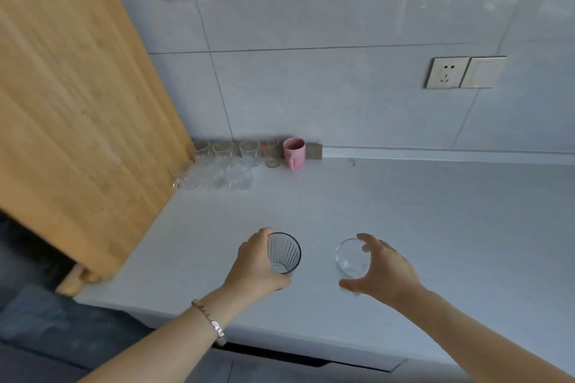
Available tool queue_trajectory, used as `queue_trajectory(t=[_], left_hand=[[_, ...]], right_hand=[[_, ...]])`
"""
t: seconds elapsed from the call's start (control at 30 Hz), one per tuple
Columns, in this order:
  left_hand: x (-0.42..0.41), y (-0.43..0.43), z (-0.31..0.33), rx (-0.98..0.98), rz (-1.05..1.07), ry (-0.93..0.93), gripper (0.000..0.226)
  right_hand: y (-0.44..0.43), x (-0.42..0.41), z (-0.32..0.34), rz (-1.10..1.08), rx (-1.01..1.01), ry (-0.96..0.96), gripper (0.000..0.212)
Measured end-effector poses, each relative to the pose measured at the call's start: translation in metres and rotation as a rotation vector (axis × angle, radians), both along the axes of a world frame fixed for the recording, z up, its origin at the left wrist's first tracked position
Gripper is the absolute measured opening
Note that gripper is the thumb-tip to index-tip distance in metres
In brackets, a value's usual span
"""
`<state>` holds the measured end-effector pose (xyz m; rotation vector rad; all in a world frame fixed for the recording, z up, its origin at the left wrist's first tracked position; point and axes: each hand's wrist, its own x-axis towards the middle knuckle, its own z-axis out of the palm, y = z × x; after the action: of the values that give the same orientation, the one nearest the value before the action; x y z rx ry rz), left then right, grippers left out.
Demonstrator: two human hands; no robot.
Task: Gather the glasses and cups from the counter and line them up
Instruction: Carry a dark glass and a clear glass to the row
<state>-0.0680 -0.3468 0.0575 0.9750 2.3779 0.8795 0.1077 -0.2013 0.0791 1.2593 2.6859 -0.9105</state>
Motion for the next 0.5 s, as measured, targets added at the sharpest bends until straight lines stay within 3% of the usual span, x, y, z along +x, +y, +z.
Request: queue_trajectory(t=[0.2,0.5], left_hand=[[-0.095,0.022,-0.006,-0.028,0.015,0.017,0.076],[-0.206,0.123,-0.022,-0.097,0.022,0.033,0.090]], right_hand=[[0.008,-0.089,-0.011,-0.002,-0.002,0.018,0.096],[0.079,-0.186,-0.055,-0.012,-0.029,0.040,0.099]])
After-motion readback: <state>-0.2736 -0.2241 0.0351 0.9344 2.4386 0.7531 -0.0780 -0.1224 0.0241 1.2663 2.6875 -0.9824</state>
